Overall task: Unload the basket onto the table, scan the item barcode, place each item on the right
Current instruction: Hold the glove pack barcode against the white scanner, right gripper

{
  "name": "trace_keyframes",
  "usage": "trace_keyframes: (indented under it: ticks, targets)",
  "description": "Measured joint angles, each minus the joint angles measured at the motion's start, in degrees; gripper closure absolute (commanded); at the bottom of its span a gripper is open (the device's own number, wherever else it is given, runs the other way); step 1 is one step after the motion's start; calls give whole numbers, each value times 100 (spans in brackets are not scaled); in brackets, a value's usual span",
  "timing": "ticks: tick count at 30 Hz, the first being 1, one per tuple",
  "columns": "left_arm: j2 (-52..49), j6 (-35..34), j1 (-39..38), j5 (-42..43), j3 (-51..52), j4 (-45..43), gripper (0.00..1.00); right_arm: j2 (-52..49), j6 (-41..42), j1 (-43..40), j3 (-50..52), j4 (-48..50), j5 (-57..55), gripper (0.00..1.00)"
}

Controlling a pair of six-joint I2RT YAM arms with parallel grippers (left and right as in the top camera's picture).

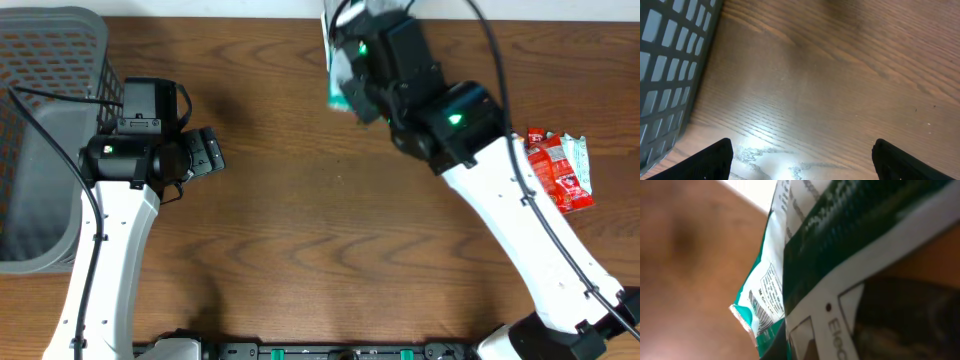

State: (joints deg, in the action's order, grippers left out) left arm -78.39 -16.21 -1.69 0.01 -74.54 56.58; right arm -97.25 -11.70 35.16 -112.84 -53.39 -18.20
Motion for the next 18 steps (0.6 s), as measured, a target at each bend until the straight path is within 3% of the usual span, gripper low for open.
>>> trace_keyframes:
  ticks: [6,18]
  targets:
    - [0,0,0,0,-2,4,10,-531,-955,0,-1281,417,-911,99]
    - [0,-2,0,0,-2,0,10,-2549,-2656,-4,-1368,3582,-2439,99]
